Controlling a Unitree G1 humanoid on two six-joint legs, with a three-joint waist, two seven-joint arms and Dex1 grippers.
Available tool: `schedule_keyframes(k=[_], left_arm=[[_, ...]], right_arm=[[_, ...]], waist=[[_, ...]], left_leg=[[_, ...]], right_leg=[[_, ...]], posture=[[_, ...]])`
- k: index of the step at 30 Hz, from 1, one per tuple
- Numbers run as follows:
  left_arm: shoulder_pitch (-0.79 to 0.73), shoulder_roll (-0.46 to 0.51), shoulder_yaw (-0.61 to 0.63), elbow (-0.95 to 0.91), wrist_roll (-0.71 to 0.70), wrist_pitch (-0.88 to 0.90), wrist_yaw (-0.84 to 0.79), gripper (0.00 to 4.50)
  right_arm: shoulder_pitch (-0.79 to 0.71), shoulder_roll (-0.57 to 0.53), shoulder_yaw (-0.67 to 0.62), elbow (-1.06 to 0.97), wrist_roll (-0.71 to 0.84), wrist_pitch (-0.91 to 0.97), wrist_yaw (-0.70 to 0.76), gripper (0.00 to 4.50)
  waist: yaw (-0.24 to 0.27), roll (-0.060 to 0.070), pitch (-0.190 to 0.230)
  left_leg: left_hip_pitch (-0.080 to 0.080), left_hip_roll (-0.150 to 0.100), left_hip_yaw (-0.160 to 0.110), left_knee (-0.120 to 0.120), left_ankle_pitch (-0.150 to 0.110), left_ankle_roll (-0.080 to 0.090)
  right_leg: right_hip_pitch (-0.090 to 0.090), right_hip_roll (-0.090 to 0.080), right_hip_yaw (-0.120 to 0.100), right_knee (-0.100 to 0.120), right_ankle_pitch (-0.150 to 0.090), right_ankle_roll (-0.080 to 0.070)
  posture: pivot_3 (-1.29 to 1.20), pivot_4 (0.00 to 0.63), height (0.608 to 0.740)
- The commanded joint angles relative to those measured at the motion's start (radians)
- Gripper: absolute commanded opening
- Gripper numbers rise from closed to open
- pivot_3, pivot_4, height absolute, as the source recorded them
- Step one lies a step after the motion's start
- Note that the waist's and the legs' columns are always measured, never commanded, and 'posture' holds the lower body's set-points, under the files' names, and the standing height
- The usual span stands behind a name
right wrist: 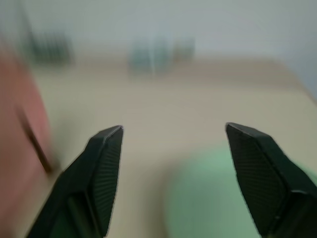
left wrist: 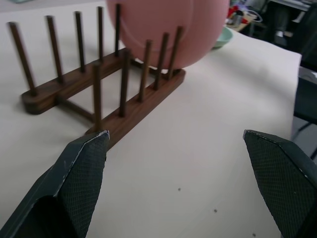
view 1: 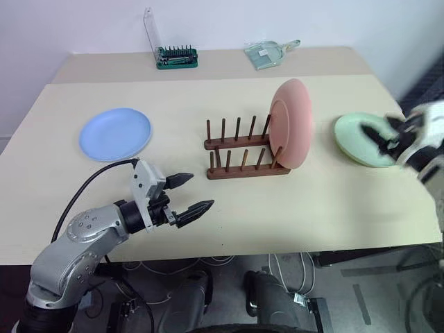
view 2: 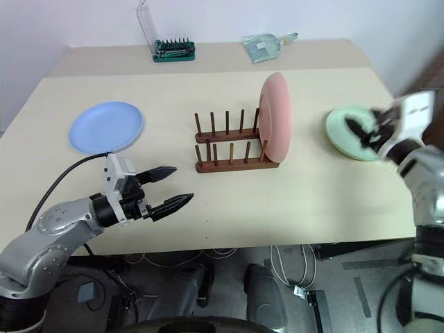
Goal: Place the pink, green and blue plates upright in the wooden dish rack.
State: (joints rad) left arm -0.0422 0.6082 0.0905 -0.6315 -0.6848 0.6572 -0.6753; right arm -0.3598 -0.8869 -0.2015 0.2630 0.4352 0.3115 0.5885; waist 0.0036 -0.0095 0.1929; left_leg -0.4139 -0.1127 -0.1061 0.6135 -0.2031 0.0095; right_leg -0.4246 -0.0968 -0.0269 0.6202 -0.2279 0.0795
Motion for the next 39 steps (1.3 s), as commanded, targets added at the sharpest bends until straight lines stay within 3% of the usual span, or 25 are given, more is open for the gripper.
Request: schedule_keyframes(k=[1,8,11,16,23,28,33,39], left_arm=[[-0.014,0.003,-0.017,-0.013,0.0,-0.028,-0.022,4.5],[-0.018,0.005,-0.041,-0.023,0.0,-0.032,-0.033,4.5],[-0.009,0.004,-0.05,-0.038,-0.006,-0.03,-0.034,4.5],[0.001,0.004,-0.059,-0.055,-0.011,-0.027,-0.033,4.5],[0.0,0.004,-0.062,-0.051,-0.014,-0.028,-0.036,4.5],[-0.006,-0.001,-0.067,-0.038,-0.011,-0.032,-0.042,4.5],[-0.015,-0.009,-0.078,-0.026,-0.005,-0.037,-0.046,4.5],[-0.02,-0.024,-0.088,-0.016,0.007,-0.046,-0.04,4.5]], right_arm=[[-0.018,-0.024,0.08,0.062,-0.155,-0.115,0.051,3.33],[-0.105,0.002,0.203,0.293,-0.394,-0.276,0.008,3.33],[-0.134,0.019,0.223,0.385,-0.452,-0.338,-0.025,2.47],[-0.14,0.03,0.215,0.426,-0.483,-0.386,-0.036,0.08],[-0.158,0.01,0.123,0.234,-0.489,-0.428,-0.151,0.08],[-0.273,0.051,-0.003,0.055,-0.362,-0.404,-0.188,0.08],[-0.419,0.122,-0.062,-0.165,-0.117,-0.267,-0.097,0.08],[-0.431,0.226,-0.064,-0.535,0.472,0.161,0.019,0.08]], waist=[[-0.002,0.003,0.0],[0.007,0.004,0.0],[0.009,0.004,0.0],[0.01,0.004,0.0],[0.006,0.005,0.001],[0.003,0.007,0.001],[0.007,0.006,0.001],[0.009,0.006,0.001]], left_leg=[[0.0,0.0,0.001,0.0,0.0,0.0],[0.0,0.0,0.001,0.002,0.0,0.0],[0.0,0.0,0.001,0.002,0.0,0.0],[0.0,0.0,0.001,0.002,0.0,0.0],[0.001,0.0,0.001,0.002,0.0,0.0],[0.001,0.0,0.001,0.002,0.0,-0.001],[0.002,0.001,0.001,0.002,0.0,-0.001],[0.002,0.001,0.0,0.001,0.0,0.0]], right_leg=[[0.0,0.0,0.0,0.0,0.0,0.0],[0.001,0.0,0.0,0.0,0.002,0.0],[0.001,0.0,0.0,0.0,0.002,0.0],[0.002,0.0,0.0,0.0,0.002,0.0],[0.002,0.0,0.001,0.001,0.002,0.0],[0.0,0.001,0.002,0.003,0.002,0.0],[0.0,0.002,0.002,0.003,0.002,0.0],[0.0,0.001,0.002,0.002,0.002,0.0]], posture=[[0.0,0.15,0.74],[0.0,0.15,0.74],[0.0,0.15,0.74],[0.0,0.15,0.74],[0.0,0.15,0.74],[0.0,0.15,0.74],[0.0,0.15,0.74],[0.0,0.15,0.74]])
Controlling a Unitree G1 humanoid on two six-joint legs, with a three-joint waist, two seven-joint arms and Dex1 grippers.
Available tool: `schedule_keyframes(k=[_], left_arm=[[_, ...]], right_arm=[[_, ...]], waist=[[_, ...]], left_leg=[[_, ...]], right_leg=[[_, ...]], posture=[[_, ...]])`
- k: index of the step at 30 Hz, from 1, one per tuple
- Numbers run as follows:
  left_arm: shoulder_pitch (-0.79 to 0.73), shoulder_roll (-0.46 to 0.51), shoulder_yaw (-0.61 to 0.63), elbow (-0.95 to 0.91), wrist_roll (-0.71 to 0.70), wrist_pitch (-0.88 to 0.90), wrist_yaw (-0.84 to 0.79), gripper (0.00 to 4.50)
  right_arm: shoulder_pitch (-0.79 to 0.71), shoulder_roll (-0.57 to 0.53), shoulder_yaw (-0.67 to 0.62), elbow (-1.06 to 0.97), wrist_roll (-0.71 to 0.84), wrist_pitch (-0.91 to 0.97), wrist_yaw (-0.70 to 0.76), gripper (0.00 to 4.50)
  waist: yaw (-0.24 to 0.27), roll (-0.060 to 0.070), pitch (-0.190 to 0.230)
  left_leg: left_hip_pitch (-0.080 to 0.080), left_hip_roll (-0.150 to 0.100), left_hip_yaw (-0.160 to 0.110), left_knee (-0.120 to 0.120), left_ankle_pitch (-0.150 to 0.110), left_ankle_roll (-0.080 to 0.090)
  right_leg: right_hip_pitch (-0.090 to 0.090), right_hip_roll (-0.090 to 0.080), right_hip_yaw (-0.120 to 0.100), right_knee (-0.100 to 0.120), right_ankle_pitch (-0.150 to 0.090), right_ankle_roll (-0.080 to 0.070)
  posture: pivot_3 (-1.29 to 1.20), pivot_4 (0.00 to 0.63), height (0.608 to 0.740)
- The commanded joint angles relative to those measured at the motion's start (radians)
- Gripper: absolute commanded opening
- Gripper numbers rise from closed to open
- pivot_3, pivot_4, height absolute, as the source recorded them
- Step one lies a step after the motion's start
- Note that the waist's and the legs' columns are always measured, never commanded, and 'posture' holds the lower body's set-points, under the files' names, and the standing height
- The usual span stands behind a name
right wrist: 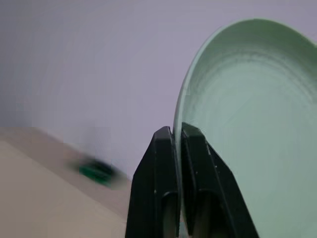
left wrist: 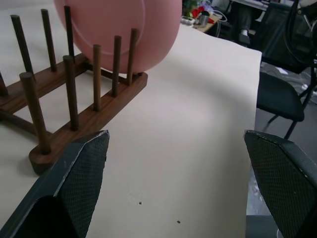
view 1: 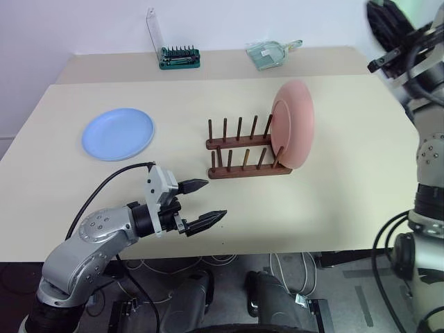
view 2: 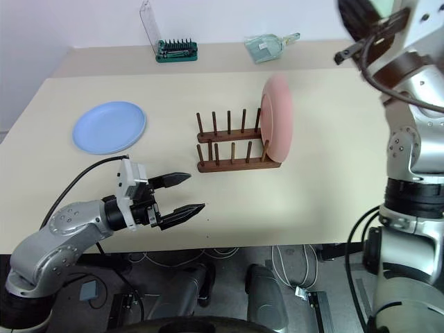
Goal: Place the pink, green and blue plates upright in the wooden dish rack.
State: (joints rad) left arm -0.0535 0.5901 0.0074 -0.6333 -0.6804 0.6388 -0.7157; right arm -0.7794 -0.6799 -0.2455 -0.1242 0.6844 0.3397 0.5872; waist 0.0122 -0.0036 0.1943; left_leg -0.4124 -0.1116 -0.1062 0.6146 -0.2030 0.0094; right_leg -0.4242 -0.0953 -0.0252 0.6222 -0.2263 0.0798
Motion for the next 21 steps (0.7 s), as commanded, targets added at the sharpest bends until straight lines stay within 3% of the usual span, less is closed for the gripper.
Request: schedule_keyframes(k=[1,4,7,21], left_arm=[[-0.008,-0.009,-0.006,-0.013,0.005,-0.028,0.001,4.5],[-0.007,-0.015,-0.007,-0.013,0.01,-0.031,0.004,4.5],[-0.003,-0.019,-0.008,-0.016,0.013,-0.033,0.008,4.5],[0.02,-0.017,0.0,-0.033,0.005,-0.036,0.03,4.5]], right_arm=[[-0.008,0.037,-0.019,-0.185,0.298,0.176,0.012,0.08],[0.005,0.1,-0.021,-0.247,0.548,0.297,-0.049,0.08],[0.045,0.147,-0.003,-0.245,0.665,0.37,-0.118,0.08],[0.169,0.255,0.028,-0.193,0.774,0.471,-0.373,0.08]], waist=[[0.001,0.0,0.0],[0.0,0.0,0.0],[0.0,-0.001,0.0],[0.0,0.0,0.0]], left_leg=[[0.0,0.0,0.0,0.0,0.0,0.0],[0.0,0.0,0.0,0.0,0.0,0.0],[0.0,0.0,0.0,0.0,0.0,0.0],[-0.003,0.0,0.0,-0.001,0.0,0.0]], right_leg=[[0.0,0.0,0.0,0.0,0.0,0.0],[0.0,0.0,0.0,0.0,0.0,0.0],[0.0,0.0,0.0,0.0,0.0,0.0],[-0.003,-0.001,0.0,-0.001,0.0,0.0]], posture=[[0.0,0.15,0.74],[0.0,0.15,0.74],[0.0,0.15,0.74],[0.0,0.15,0.74]])
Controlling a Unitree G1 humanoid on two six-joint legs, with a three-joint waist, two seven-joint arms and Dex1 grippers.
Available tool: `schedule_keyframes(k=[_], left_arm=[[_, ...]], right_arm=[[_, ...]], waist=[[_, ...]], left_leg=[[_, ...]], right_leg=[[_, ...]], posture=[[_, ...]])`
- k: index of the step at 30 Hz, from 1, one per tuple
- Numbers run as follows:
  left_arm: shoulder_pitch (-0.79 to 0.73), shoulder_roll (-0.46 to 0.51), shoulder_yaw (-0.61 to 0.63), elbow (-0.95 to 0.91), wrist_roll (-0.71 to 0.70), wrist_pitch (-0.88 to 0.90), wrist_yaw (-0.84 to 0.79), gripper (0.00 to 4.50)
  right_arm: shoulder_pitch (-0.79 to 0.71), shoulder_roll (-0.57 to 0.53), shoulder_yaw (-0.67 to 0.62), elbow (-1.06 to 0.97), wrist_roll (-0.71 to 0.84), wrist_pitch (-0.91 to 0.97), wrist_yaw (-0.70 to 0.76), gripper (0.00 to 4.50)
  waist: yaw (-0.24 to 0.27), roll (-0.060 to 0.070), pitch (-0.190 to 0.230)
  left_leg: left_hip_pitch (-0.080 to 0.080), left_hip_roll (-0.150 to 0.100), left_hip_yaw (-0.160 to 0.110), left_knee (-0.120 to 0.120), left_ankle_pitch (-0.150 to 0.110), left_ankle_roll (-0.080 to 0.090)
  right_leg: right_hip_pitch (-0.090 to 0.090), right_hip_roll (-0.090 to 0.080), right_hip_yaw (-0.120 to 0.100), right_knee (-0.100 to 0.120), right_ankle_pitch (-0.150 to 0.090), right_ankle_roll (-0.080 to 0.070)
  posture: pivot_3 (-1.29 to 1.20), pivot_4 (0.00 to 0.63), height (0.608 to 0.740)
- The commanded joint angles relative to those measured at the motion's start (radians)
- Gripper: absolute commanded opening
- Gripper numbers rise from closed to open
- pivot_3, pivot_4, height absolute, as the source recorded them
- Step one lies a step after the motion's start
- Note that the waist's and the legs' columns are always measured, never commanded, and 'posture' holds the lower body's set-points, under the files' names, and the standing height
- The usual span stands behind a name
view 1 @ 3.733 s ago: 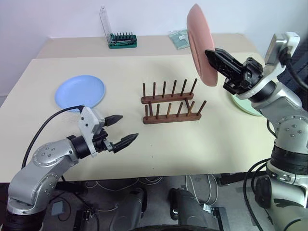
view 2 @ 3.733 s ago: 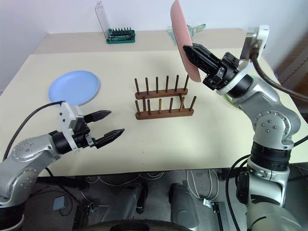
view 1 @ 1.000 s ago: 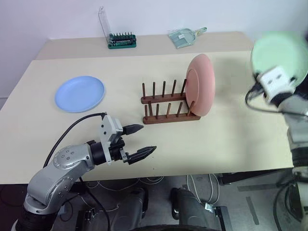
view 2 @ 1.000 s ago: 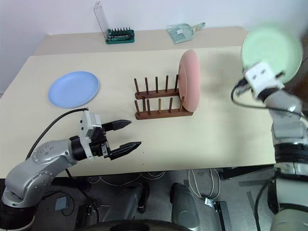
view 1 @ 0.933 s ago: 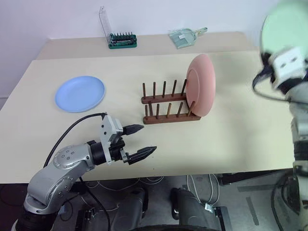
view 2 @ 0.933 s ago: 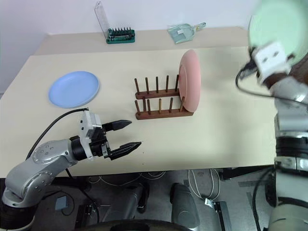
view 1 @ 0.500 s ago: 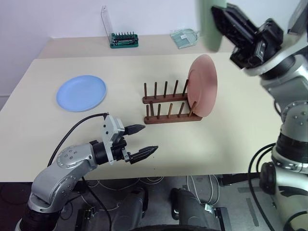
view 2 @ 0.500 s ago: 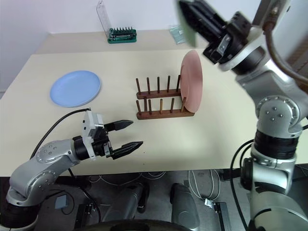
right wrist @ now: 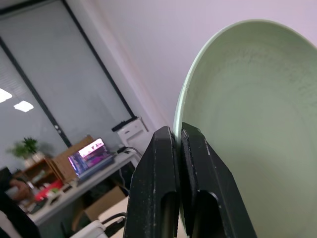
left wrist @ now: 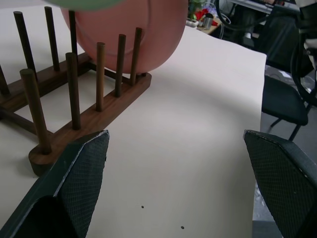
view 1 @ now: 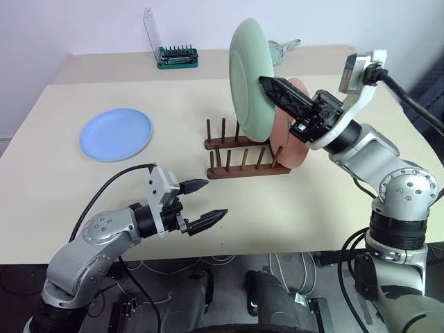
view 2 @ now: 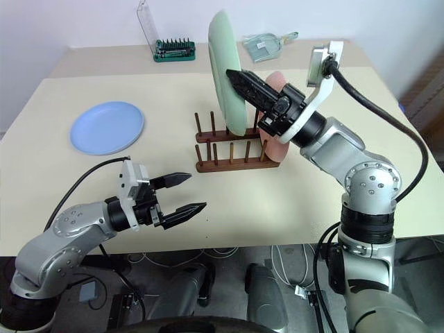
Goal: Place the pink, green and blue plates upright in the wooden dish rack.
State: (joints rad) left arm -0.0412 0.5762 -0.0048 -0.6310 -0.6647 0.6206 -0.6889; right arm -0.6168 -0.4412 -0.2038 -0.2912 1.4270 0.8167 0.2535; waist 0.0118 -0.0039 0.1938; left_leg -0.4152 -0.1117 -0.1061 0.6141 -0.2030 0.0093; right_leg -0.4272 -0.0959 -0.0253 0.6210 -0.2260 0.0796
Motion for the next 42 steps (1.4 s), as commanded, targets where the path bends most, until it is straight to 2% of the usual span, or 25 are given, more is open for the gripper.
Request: schedule_keyframes(k=[1,7,18,21,25,35,42], left_arm=[[0.008,-0.004,0.013,-0.036,-0.011,-0.018,0.004,4.5],[0.006,-0.003,0.012,-0.036,-0.013,-0.018,0.004,4.5],[0.001,-0.001,0.013,-0.029,-0.013,-0.02,-0.001,4.5],[0.001,-0.001,0.013,-0.029,-0.013,-0.02,-0.001,4.5],[0.001,-0.001,0.013,-0.029,-0.012,-0.019,0.001,4.5],[-0.005,-0.003,0.012,-0.024,-0.011,-0.019,0.001,4.5],[-0.009,-0.005,0.009,-0.019,-0.007,-0.023,0.0,4.5]], right_arm=[[0.012,0.021,-0.015,-0.024,0.028,-0.006,-0.053,0.08],[0.054,0.042,-0.016,-0.008,-0.021,-0.018,-0.089,0.08],[0.072,0.073,-0.023,0.014,-0.019,-0.009,-0.141,0.08],[0.071,0.076,-0.025,0.014,-0.015,-0.008,-0.146,1.05],[0.04,0.075,-0.022,0.01,-0.023,-0.013,-0.168,2.9],[-0.018,0.032,-0.031,-0.014,-0.062,-0.011,-0.164,2.9],[-0.036,-0.085,0.005,-0.051,-0.184,0.006,-0.074,2.9]], waist=[[0.0,0.0,0.0],[0.0,0.0,0.0],[-0.001,0.0,0.0],[-0.001,0.0,0.0],[-0.001,0.0,0.0],[-0.001,0.0,0.0],[0.0,0.0,0.0]], left_leg=[[0.0,0.0,0.0,0.0,0.0,0.0],[0.0,0.0,0.0,0.0,0.0,0.0],[0.0,0.0,0.0,0.0,0.0,0.0],[0.0,0.0,0.0,0.0,0.0,0.0],[0.0,0.0,0.0,0.0,0.0,0.0],[0.0,0.0,0.0,0.0,0.0,0.0],[0.0,0.0,0.0,0.0,0.0,0.0]], right_leg=[[0.0,0.0,0.0,0.0,0.0,0.0],[0.0,0.0,0.0,0.0,0.0,0.0],[0.0,0.0,0.0,0.0,0.0,0.0],[0.0,0.0,0.0,0.0,0.0,0.0],[0.0,0.0,0.0,0.0,0.0,0.0],[0.0,0.0,0.0,0.0,0.0,0.0],[0.0,0.0,-0.001,-0.001,0.0,0.0]], posture=[[0.0,0.15,0.74],[0.0,0.15,0.74],[0.0,0.15,0.74],[0.0,0.15,0.74],[0.0,0.15,0.74],[0.0,0.15,0.74],[0.0,0.15,0.74]])
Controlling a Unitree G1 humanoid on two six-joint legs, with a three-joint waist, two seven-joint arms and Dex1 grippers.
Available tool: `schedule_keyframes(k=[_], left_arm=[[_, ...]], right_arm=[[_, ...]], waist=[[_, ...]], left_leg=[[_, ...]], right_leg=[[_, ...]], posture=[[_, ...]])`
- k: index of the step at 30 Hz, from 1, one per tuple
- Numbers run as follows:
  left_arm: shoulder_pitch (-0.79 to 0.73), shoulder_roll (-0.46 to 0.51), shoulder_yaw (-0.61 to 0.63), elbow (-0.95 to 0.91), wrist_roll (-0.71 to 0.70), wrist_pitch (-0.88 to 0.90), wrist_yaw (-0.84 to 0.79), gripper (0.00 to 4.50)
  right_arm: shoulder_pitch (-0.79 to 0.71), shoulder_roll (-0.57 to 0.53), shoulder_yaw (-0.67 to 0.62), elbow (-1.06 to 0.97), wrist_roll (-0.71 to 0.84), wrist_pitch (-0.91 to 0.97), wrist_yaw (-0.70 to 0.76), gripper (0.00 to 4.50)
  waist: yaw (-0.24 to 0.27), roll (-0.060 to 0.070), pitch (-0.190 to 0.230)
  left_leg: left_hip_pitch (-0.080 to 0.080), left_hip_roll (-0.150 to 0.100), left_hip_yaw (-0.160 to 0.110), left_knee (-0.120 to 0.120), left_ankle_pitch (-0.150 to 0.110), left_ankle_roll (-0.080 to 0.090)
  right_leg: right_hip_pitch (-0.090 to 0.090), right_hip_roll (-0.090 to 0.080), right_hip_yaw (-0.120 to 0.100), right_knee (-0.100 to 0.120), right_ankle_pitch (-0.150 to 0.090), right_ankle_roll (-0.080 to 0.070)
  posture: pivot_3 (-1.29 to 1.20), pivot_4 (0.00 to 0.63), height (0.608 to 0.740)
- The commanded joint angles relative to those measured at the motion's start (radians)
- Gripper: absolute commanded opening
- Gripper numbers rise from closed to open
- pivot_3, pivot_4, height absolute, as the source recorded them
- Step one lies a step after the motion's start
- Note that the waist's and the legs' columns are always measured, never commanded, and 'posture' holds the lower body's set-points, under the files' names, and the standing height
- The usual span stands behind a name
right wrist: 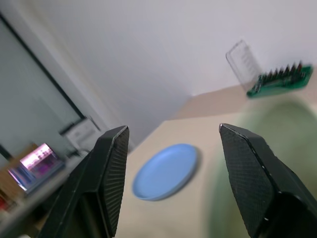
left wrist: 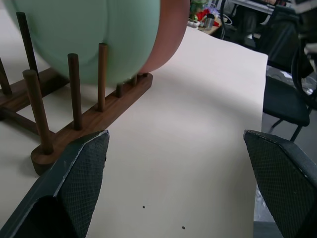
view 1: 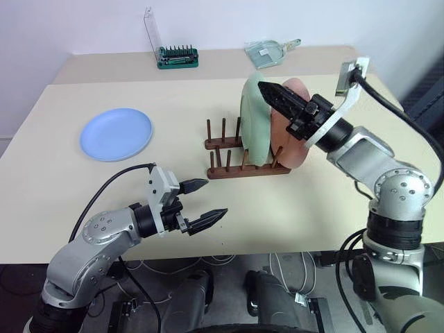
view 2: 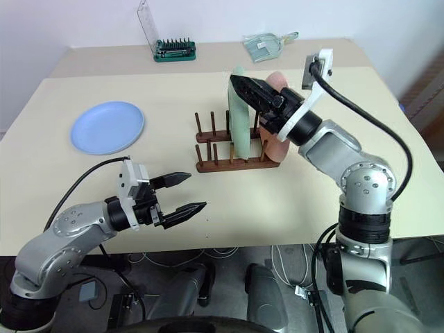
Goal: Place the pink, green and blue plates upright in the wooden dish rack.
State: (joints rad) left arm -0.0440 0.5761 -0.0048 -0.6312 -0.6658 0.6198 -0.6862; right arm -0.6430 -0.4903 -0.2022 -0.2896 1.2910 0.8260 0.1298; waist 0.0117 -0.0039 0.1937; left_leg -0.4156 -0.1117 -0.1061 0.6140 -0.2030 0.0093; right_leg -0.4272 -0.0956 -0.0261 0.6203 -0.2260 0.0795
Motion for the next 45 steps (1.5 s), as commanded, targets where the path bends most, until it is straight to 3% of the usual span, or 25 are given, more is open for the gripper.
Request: schedule_keyframes(k=[1,7,11,16,18,21,29,38,41,45], left_arm=[[-0.006,-0.004,0.01,-0.02,-0.006,-0.023,-0.002,4.5],[-0.008,-0.01,0.024,-0.013,0.011,-0.047,0.008,4.5],[-0.04,-0.038,0.119,0.052,0.055,-0.099,0.095,4.5],[-0.173,-0.067,0.344,0.263,0.145,-0.073,0.392,4.5],[-0.3,-0.075,0.484,0.374,0.167,0.062,0.642,4.5],[-0.389,-0.07,0.551,0.477,0.209,0.194,0.803,4.5],[-0.492,-0.027,0.48,0.74,0.279,0.326,0.791,4.5],[-0.634,-0.036,0.472,1.003,0.29,0.281,0.721,4.5],[-0.659,-0.054,0.493,1.04,0.286,0.262,0.744,3.59],[-0.67,-0.073,0.536,1.049,0.274,0.249,0.782,1.57]], right_arm=[[-0.006,-0.045,-0.001,-0.058,-0.052,-0.002,0.062,2.9],[-0.005,-0.116,0.013,-0.082,-0.166,-0.036,0.19,2.9],[-0.015,-0.196,0.065,-0.122,-0.319,-0.113,0.342,2.9],[-0.071,-0.252,0.165,-0.089,-0.562,-0.243,0.462,2.9],[-0.089,-0.258,0.236,-0.077,-0.661,-0.319,0.54,2.9],[-0.093,-0.229,0.263,-0.067,-0.699,-0.359,0.591,2.9],[-0.084,-0.161,0.275,-0.079,-0.732,-0.362,0.642,2.9],[-0.042,-0.145,0.27,-0.127,-0.747,-0.334,0.631,2.9],[-0.032,-0.14,0.267,-0.141,-0.756,-0.326,0.618,2.97],[-0.023,-0.138,0.268,-0.152,-0.768,-0.32,0.608,2.97]], waist=[[0.0,0.0,0.0],[0.0,0.0,0.0],[0.001,0.0,0.0],[-0.001,-0.001,0.0],[0.001,-0.001,0.001],[0.0,-0.006,0.001],[0.008,-0.011,0.0],[-0.002,-0.011,0.0],[-0.001,-0.011,0.0],[0.001,-0.011,0.0]], left_leg=[[0.0,0.0,0.0,0.0,0.0,0.0],[0.0,0.0,0.0,0.0,0.0,0.0],[-0.001,0.0,0.0,0.0,0.0,0.0],[-0.001,0.001,0.0,0.002,0.0,0.0],[-0.001,0.001,0.0,0.001,0.0,0.0],[-0.001,0.002,-0.001,0.002,0.0,-0.001],[-0.003,-0.003,-0.003,0.003,0.0,-0.001],[-0.003,-0.002,-0.002,0.004,0.001,-0.002],[-0.003,-0.002,-0.002,0.004,0.001,-0.002],[-0.003,-0.002,-0.002,0.004,0.001,-0.003]], right_leg=[[0.0,0.0,0.0,0.0,0.0,0.0],[0.0,0.0,0.0,0.0,0.0,0.0],[0.0,0.0,-0.001,-0.001,0.0,0.0],[0.0,0.001,-0.003,-0.001,0.0,0.004],[0.0,0.001,-0.003,-0.001,0.002,0.007],[0.0,0.002,-0.004,-0.001,0.004,0.012],[0.0,0.001,-0.003,-0.001,0.008,0.012],[-0.001,0.0,-0.003,0.0,0.008,0.011],[-0.001,0.0,-0.003,0.0,0.008,0.011],[-0.001,0.0,-0.003,0.0,0.009,0.011]], posture=[[0.0,0.15,0.74],[0.0,0.15,0.74],[0.0,0.15,0.74],[0.0,0.15,0.74],[0.0,0.15,0.74],[0.0,0.15,0.74],[0.0,0.15,0.74],[0.0,0.15,0.74],[0.0,0.15,0.74],[0.0,0.15,0.74]])
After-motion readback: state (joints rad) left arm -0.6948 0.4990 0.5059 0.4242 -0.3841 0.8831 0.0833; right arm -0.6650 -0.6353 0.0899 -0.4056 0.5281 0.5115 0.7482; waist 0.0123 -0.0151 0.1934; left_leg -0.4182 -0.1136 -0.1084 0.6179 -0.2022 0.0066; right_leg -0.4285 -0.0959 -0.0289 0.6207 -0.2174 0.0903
